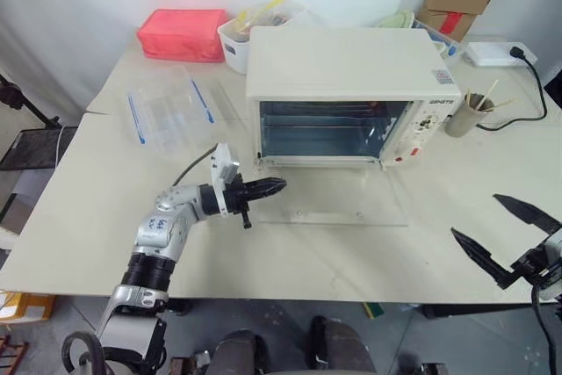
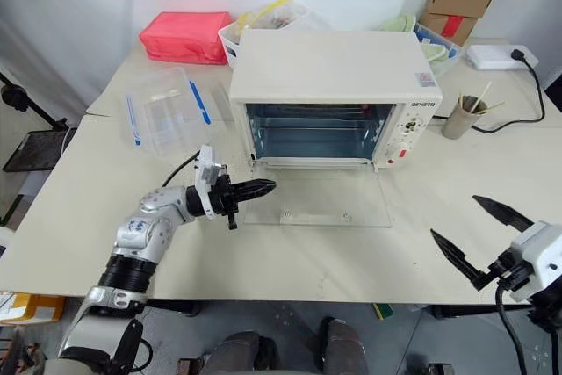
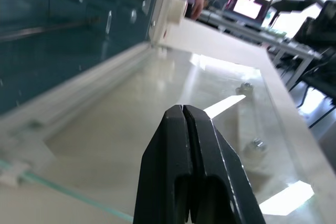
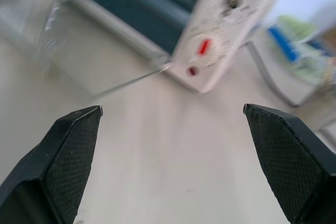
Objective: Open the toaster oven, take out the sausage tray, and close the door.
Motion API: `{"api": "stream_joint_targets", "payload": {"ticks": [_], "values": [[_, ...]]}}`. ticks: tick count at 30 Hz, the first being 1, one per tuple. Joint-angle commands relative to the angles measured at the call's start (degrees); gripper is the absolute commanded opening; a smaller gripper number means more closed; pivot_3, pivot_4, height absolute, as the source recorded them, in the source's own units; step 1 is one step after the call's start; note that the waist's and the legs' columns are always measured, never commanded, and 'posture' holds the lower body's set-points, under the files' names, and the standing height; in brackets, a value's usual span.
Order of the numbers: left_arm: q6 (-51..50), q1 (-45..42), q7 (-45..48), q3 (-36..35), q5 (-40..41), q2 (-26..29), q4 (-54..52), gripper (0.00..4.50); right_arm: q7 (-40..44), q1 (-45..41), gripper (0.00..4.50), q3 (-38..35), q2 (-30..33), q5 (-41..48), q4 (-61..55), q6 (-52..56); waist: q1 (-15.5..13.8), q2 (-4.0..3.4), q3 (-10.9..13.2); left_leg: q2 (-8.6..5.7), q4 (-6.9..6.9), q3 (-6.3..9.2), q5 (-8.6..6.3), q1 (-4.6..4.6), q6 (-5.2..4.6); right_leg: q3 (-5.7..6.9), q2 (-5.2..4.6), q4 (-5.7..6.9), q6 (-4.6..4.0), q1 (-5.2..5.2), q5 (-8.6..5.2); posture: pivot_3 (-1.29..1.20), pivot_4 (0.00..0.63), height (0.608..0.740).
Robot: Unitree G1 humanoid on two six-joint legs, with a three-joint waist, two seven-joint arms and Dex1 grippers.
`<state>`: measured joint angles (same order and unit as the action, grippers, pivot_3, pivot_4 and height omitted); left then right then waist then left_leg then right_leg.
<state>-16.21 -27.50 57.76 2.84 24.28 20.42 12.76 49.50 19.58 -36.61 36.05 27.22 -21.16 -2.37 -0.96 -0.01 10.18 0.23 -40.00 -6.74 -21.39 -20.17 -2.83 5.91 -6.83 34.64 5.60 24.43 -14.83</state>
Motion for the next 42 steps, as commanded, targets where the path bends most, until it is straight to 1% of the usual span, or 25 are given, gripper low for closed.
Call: {"api": "stream_joint_targets", "payload": {"ticks": [1,4,5,6,7,8,11,13,14,16,19,22,25,29,31,33,38,39,42], "values": [[1.2,3.0,-1.2,-0.2,-0.9,0.6,-4.5,0.03,-9.2,-4.5,4.5,0.6,2.0,-5.6,-3.7,4.8,0.1,0.0,0.0,0.01,0.0,0.0,-0.01,-0.01,0.01,0.0,-0.27,0.0,0.0,0.02,0.0,0.0,0.15,0.74],[1.1,6.7,-2.4,-1.3,-0.3,1.2,-8.2,0.03,-8.7,-11.0,4.5,10.2,4.0,-8.9,-5.8,6.1,0.5,-0.01,0.0,-0.1,-0.02,0.01,0.0,-0.01,0.0,0.06,-0.54,0.07,-0.02,0.03,-0.01,0.0,0.15,0.74],[1.1,7.9,-2.9,-1.9,0.1,1.4,-9.6,0.03,-9.7,-13.6,4.5,14.2,4.4,-12.4,-5.9,6.3,0.6,-0.02,0.0,-0.1,-0.02,0.02,0.0,-0.01,0.0,0.08,-0.56,0.07,-0.03,0.04,-0.01,0.0,0.15,0.74],[1.1,9.0,-2.9,-2.3,0.4,1.9,-11.0,0.2,-11.4,-16.4,4.5,17.7,4.2,-16.1,-5.4,5.7,0.8,-0.01,0.0,-0.09,-0.02,0.06,0.0,-0.01,0.0,0.12,-0.56,0.08,-0.05,0.05,-0.03,0.0,0.15,0.74],[1.0,9.7,-3.0,-2.5,0.6,2.2,-12.1,0.4,-12.7,-18.3,4.5,20.0,4.0,-18.7,-4.9,5.4,0.9,-0.02,0.0,-0.09,-0.01,0.09,0.0,-0.03,0.0,0.15,-0.56,0.09,-0.06,0.05,-0.03,0.0,0.15,0.74],[0.1,11.2,-3.4,-3.6,1.8,2.5,-14.4,0.6,-14.1,-22.2,4.5,24.3,3.1,-22.5,-3.4,4.9,0.8,-0.02,0.0,-0.12,-0.01,0.09,0.0,-0.05,0.0,0.16,-0.58,0.13,-0.06,0.08,-0.03,0.0,0.15,0.74],[-0.6,15.0,-4.2,-6.6,4.9,3.2,-20.4,1.43,-17.4,-32.0,4.5,33.8,-0.5,-29.8,2.4,2.5,1.4,-0.01,0.0,-0.14,-0.02,0.12,0.01,-0.1,-0.01,0.22,-0.59,0.09,-0.06,0.09,-0.03,0.0,0.15,0.74],[-1.1,17.2,-5.0,-8.4,6.9,3.5,-24.3,2.01,-18.7,-37.5,4.5,38.4,-3.1,-33.5,7.2,-0.2,1.4,-0.01,0.0,-0.13,-0.02,0.1,0.01,-0.12,-0.01,0.24,-0.59,0.11,-0.06,0.12,-0.03,0.0,0.15,0.74],[-0.8,18.4,-5.6,-9.6,7.8,3.6,-26.5,2.34,-20.4,-41.2,4.5,41.3,-4.4,-37.1,11.0,-1.5,1.1,-0.01,0.0,-0.13,-0.02,0.13,0.01,-0.12,-0.01,0.28,-0.58,0.11,-0.06,0.12,-0.03,0.0,0.15,0.74],[-0.2,19.8,-6.4,-10.8,8.4,3.8,-29.0,2.88,-22.5,-45.8,4.5,44.7,-6.0,-41.1,16.1,-3.6,1.2,-0.03,0.0,-0.16,-0.04,0.2,0.01,-0.16,-0.02,0.34,-0.61,0.09,-0.06,0.12,-0.03,0.0,0.15,0.74],[0.1,22.7,-8.5,-11.4,7.6,4.0,-32.8,2.88,-29.0,-55.7,4.5,49.5,-9.5,-48.6,28.9,-6.9,1.7,-0.02,0.0,-0.24,-0.05,0.19,0.02,-0.19,-0.04,0.37,-0.64,0.09,-0.05,0.1,-0.03,0.0,0.15,0.74],[0.0,24.4,-11.0,-11.4,7.3,3.6,-35.3,2.88,-35.3,-62.2,4.5,52.2,-11.0,-54.2,38.4,-9.8,1.9,-0.02,0.0,-0.24,-0.04,0.29,0.03,-0.21,-0.05,0.46,-0.64,0.12,-0.05,0.09,-0.03,0.0,0.15,0.74],[0.0,25.5,-13.3,-10.9,7.2,3.0,-37.2,2.88,-39.1,-67.3,4.5,54.5,-11.7,-58.2,47.5,-10.2,2.3,-0.02,0.0,-0.24,-0.02,0.36,0.03,-0.26,-0.05,0.57,-0.62,0.1,-0.05,0.09,-0.03,0.0,0.15,0.74],[0.1,25.7,-15.1,-10.3,6.7,2.8,-37.7,2.88,-42.6,-71.4,4.5,56.0,-11.8,-60.5,55.0,-12.9,2.8,-0.02,0.0,-0.24,0.0,0.42,0.04,-0.32,-0.06,0.63,-0.59,0.07,-0.05,0.08,-0.03,0.0,0.15,0.74],[0.4,25.3,-15.6,-9.8,6.4,2.6,-37.4,2.9,-44.0,-72.9,4.11,56.5,-12.1,-61.4,57.9,-13.4,2.9,-0.03,0.0,-0.21,0.0,0.39,0.05,-0.32,-0.05,0.63,-0.55,0.06,-0.05,0.09,-0.03,0.0,0.15,0.74],[0.5,24.3,-16.1,-9.3,6.3,2.5,-36.8,2.9,-45.1,-73.7,3.61,56.8,-12.4,-62.0,59.5,-13.9,2.9,-0.03,0.0,-0.18,-0.01,0.39,0.06,-0.32,-0.04,0.62,-0.52,0.06,-0.05,0.09,-0.03,0.0,0.15,0.74],[0.3,20.0,-16.7,-8.1,6.1,1.9,-33.4,2.9,-45.6,-74.6,2.0,57.4,-12.7,-63.0,61.1,-13.7,2.9,-0.03,0.0,-0.19,-0.01,0.39,0.07,-0.33,-0.03,0.62,-0.51,0.06,-0.05,0.08,-0.03,0.0,0.15,0.74],[0.3,18.7,-16.1,-7.6,6.2,1.8,-32.2,2.9,-45.9,-74.6,1.74,57.3,-12.7,-62.9,61.0,-13.6,2.9,-0.04,0.0,-0.19,-0.01,0.39,0.07,-0.33,-0.03,0.62,-0.5,0.06,-0.05,0.08,-0.03,0.0,0.15,0.74],[1.0,14.1,-13.9,-5.2,5.4,1.3,-27.8,2.9,-46.0,-74.5,0.75,57.2,-12.7,-62.8,60.7,-13.4,2.9,-0.05,0.0,-0.17,-0.01,0.39,0.08,-0.32,-0.02,0.62,-0.28,0.08,-0.05,0.07,-0.03,0.0,0.15,0.74]]}}
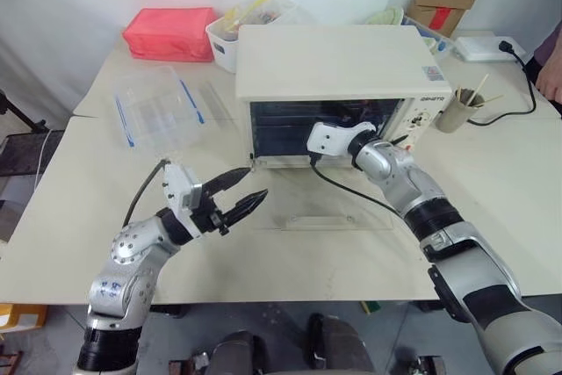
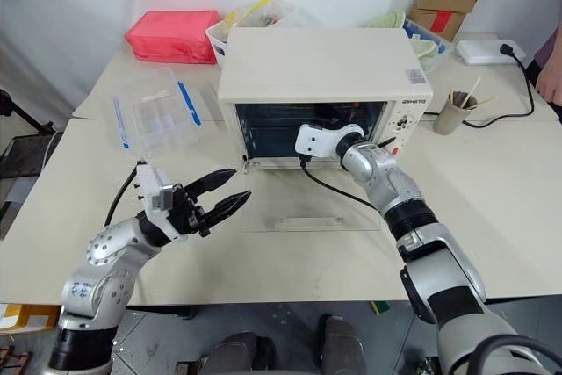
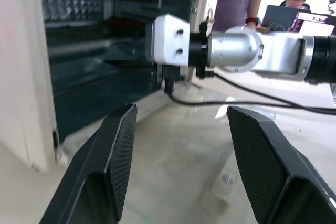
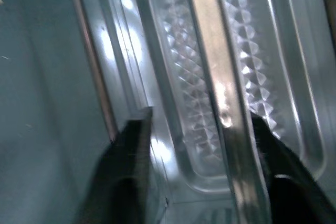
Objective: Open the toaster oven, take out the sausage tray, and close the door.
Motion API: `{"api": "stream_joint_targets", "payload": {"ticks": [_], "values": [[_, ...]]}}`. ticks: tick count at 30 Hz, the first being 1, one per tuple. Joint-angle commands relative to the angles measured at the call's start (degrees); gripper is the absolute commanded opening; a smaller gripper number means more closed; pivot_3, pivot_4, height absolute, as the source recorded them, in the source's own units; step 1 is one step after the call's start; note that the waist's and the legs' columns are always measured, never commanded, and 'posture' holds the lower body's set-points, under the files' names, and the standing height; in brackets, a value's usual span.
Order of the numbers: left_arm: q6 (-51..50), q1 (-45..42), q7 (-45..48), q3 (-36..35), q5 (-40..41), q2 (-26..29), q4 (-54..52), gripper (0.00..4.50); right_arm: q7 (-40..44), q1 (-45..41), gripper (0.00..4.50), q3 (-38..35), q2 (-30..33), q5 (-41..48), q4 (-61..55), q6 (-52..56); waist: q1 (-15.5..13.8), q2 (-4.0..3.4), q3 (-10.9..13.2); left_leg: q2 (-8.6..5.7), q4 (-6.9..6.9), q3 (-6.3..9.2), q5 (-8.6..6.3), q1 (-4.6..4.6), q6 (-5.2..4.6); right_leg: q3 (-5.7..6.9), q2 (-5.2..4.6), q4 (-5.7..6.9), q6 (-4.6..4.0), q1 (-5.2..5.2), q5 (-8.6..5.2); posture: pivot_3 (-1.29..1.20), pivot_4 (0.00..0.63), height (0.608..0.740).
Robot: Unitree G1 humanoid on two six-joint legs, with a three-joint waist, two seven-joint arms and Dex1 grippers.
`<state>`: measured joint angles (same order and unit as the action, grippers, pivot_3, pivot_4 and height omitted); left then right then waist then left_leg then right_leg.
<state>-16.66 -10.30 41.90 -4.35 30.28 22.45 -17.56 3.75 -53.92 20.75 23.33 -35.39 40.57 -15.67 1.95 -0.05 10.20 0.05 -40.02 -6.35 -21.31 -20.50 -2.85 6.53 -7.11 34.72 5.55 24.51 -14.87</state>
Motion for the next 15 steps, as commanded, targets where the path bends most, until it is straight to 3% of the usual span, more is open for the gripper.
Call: {"api": "stream_joint_targets", "payload": {"ticks": [1,2,4,9,15], "values": [[1.6,-5.8,2.0,2.7,-1.1,-1.4,5.0,2.9,-0.2,-1.0,0.46,-0.1,0.0,-0.2,-1.2,0.0,-0.1,-0.01,0.0,-0.01,0.0,-0.01,0.0,0.0,0.0,0.0,0.02,-0.01,0.0,0.0,0.0,0.0,0.15,0.74],[1.7,-7.7,1.9,3.2,-1.4,-1.9,6.8,2.9,-0.1,-0.9,0.17,0.0,-0.1,-0.1,-1.3,0.0,-0.1,0.0,0.0,-0.01,0.0,-0.01,0.01,0.0,0.01,0.0,0.05,0.0,0.0,0.0,0.0,0.0,0.15,0.74],[2.6,-12.5,2.8,3.6,-2.2,-2.9,11.5,2.9,-0.2,-1.0,0.02,0.0,-0.1,-0.3,-1.8,0.1,-0.1,0.05,0.0,-0.01,-0.02,-0.01,0.02,0.0,-0.01,0.01,0.08,-0.02,0.01,-0.04,0.0,0.0,0.15,0.74],[2.5,-22.9,3.7,0.6,0.0,-4.9,21.8,2.9,0.9,-0.5,0.0,-0.6,0.6,-0.3,-5.4,0.5,-0.1,0.05,0.0,0.11,0.01,-0.02,0.04,0.0,0.03,0.05,0.3,-0.08,0.01,-0.03,0.0,0.0,0.15,0.74],[1.5,-26.8,6.7,-3.2,3.5,-4.1,25.7,2.9,4.5,3.9,0.0,-1.2,2.7,-0.1,-15.2,1.8,-0.1,0.04,0.0,0.2,0.11,0.08,0.02,-0.12,0.06,0.15,0.41,-0.15,0.01,0.08,0.0,0.0,0.15,0.74]]}}
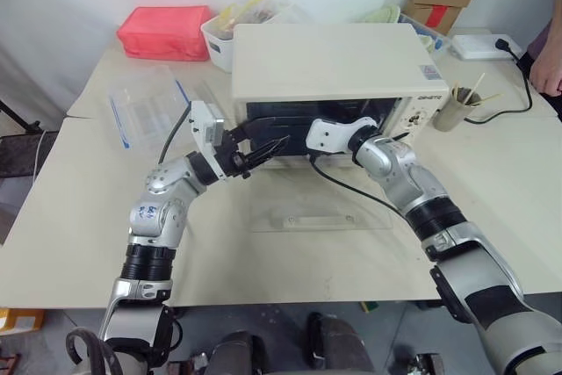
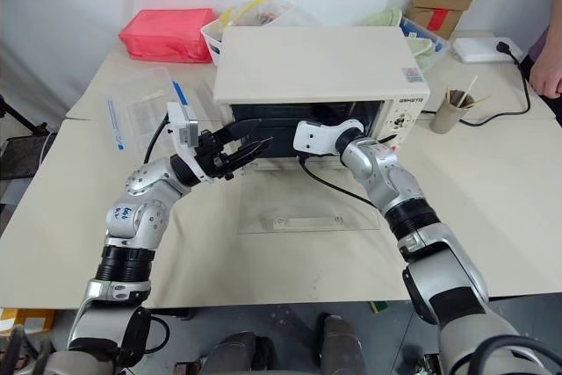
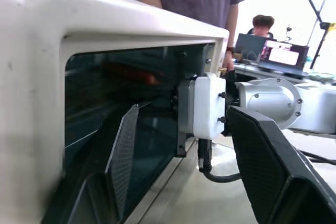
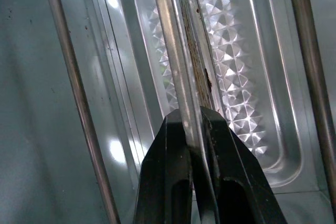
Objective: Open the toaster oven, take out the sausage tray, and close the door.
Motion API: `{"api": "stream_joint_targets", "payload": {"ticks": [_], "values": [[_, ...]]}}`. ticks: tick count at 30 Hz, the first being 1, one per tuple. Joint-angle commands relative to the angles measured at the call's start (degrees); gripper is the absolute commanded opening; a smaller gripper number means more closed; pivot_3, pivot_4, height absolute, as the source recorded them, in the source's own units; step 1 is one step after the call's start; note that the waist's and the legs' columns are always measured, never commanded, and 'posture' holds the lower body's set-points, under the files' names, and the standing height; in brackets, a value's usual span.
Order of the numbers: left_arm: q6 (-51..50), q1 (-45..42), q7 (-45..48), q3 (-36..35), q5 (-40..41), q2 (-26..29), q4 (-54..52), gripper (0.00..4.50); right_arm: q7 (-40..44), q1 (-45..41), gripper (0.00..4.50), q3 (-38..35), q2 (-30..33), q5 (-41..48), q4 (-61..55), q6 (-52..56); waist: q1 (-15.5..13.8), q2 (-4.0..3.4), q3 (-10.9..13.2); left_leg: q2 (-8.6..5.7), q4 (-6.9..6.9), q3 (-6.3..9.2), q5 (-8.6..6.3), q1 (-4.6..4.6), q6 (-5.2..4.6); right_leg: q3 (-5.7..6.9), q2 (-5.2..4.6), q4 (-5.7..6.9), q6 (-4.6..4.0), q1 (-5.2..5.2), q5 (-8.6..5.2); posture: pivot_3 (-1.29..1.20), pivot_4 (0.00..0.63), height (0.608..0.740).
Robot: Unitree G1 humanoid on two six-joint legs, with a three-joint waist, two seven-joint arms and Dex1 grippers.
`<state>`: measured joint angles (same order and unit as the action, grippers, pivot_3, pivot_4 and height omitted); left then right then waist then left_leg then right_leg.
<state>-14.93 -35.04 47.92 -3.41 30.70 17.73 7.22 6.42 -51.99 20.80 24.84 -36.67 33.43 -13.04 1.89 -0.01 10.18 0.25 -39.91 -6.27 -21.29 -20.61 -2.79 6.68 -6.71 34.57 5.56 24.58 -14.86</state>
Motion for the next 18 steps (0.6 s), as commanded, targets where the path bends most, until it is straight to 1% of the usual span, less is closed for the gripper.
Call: {"api": "stream_joint_targets", "payload": {"ticks": [1,7,12,16,18], "values": [[-0.2,-2.7,0.6,-4.9,3.8,0.5,1.8,2.9,2.6,3.2,0.0,-1.3,1.5,1.4,-10.3,-0.7,-0.1,0.0,0.0,0.0,-0.01,0.01,0.0,-0.03,0.0,0.0,0.0,-0.03,0.0,0.0,0.0,0.0,0.15,0.74],[-0.3,-4.1,2.3,-5.2,4.5,1.5,4.9,2.9,7.6,11.5,0.0,-2.9,3.1,2.2,-24.7,2.4,-0.2,0.01,0.0,0.0,-0.17,0.06,0.02,-0.14,0.02,-0.01,0.01,-0.1,0.0,-0.02,0.0,0.0,0.15,0.74],[-0.5,-4.3,3.2,-5.1,4.4,1.9,5.6,2.9,11.3,20.9,0.0,-5.2,4.5,2.1,-38.9,5.5,-0.3,0.01,0.0,0.0,-0.16,0.06,0.03,-0.13,0.05,-0.02,0.04,-0.1,0.0,-0.01,0.0,0.0,0.15,0.74],[-1.1,-2.7,4.2,-5.3,4.3,3.2,5.0,2.9,12.8,28.9,0.0,-6.3,7.2,-0.3,-46.9,5.3,-0.3,0.02,0.0,0.0,-0.16,0.05,0.03,-0.12,0.05,0.01,0.06,-0.11,0.0,-0.01,0.0,0.0,0.15,0.74],[0.2,-1.7,5.1,-5.2,3.7,3.8,4.7,2.9,13.4,32.1,0.0,-7.2,7.7,-0.3,-50.2,5.9,-0.2,0.02,0.0,0.04,-0.13,0.02,0.02,-0.07,0.07,0.0,0.12,-0.11,0.0,-0.02,0.0,0.0,0.15,0.74]]}}
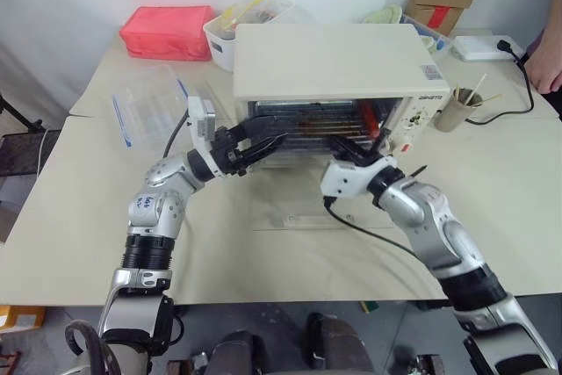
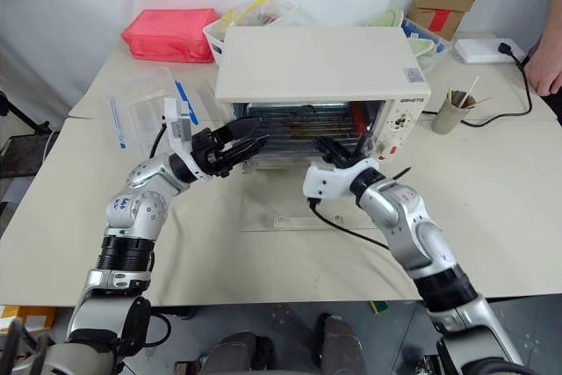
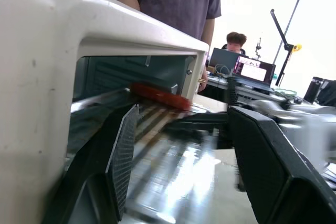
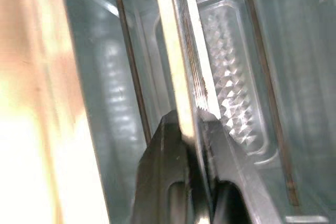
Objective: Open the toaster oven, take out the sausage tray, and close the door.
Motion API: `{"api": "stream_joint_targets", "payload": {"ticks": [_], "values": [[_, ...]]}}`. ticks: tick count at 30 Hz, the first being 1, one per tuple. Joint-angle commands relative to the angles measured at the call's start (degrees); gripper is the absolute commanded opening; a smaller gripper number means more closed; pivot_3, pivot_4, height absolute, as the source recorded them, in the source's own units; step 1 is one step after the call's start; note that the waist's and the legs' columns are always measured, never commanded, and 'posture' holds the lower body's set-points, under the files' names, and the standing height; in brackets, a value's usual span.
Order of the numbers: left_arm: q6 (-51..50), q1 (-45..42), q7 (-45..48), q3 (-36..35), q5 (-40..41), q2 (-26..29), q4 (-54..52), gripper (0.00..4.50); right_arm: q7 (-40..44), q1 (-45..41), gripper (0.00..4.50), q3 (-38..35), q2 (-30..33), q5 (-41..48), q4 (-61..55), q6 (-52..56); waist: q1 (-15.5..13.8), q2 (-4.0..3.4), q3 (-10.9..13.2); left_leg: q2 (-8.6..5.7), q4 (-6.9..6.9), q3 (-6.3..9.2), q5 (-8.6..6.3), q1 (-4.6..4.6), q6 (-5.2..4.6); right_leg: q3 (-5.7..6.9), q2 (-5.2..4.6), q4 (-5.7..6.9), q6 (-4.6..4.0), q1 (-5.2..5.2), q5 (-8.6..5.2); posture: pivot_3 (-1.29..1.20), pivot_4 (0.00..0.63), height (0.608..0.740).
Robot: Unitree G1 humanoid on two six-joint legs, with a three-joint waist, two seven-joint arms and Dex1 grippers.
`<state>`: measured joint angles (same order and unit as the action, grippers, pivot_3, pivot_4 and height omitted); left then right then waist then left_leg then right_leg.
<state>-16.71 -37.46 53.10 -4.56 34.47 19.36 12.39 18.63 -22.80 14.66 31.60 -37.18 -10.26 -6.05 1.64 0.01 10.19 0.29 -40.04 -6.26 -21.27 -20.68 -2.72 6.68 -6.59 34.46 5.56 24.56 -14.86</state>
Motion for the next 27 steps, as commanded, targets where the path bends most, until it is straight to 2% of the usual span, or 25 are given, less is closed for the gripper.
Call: {"api": "stream_joint_targets", "payload": {"ticks": [1,8,13,20,24,27], "values": [[3.0,1.2,0.6,-4.0,-0.4,2.6,-0.6,2.9,1.3,4.6,0.0,-1.5,1.2,0.2,-8.2,-0.8,0.1,0.0,0.0,0.03,0.01,-0.09,0.0,0.05,0.01,0.01,0.04,0.0,0.0,0.0,0.0,0.0,0.15,0.74],[4.3,4.1,2.7,-4.4,-0.5,3.9,-1.3,2.9,2.4,14.8,0.0,-3.6,2.2,-0.9,-16.9,-0.9,-0.2,0.02,0.0,0.08,0.0,-0.29,0.01,0.23,0.08,-0.17,0.04,0.11,-0.04,-0.04,-0.02,0.0,0.15,0.74],[-2.0,7.4,0.6,-6.0,2.0,5.5,-5.7,2.9,2.7,17.6,0.0,-4.6,2.8,-1.5,-18.9,-2.2,-0.3,0.02,0.0,0.06,0.01,-0.26,0.01,0.23,0.09,-0.29,0.03,0.1,-0.04,-0.04,-0.02,0.0,0.15,0.74],[-38.6,13.0,-13.0,-13.4,18.3,14.0,-13.3,2.9,2.6,17.9,0.0,-6.5,5.0,-1.1,-19.1,-5.6,-0.1,0.08,0.0,0.16,0.02,-0.17,-0.01,0.25,0.12,-0.53,0.01,0.13,-0.1,-0.04,-0.05,0.0,0.15,0.74],[-58.4,10.6,-22.6,-18.1,31.7,12.6,-11.7,2.9,2.8,16.9,0.0,-7.1,6.7,-0.3,-17.3,-8.6,-0.8,0.14,0.1,0.14,-0.02,-0.06,-0.02,0.25,0.13,-0.51,-0.08,0.16,-0.1,-0.09,-0.06,0.0,0.15,0.74],[-65.9,8.5,-30.1,-21.2,38.7,9.9,-9.5,2.9,2.7,15.7,0.0,-7.1,7.5,0.0,-16.0,-10.5,-1.4,0.19,0.1,0.05,-0.05,-0.03,-0.02,0.26,0.13,-0.52,-0.1,0.19,-0.1,-0.1,-0.05,0.0,0.15,0.74]]}}
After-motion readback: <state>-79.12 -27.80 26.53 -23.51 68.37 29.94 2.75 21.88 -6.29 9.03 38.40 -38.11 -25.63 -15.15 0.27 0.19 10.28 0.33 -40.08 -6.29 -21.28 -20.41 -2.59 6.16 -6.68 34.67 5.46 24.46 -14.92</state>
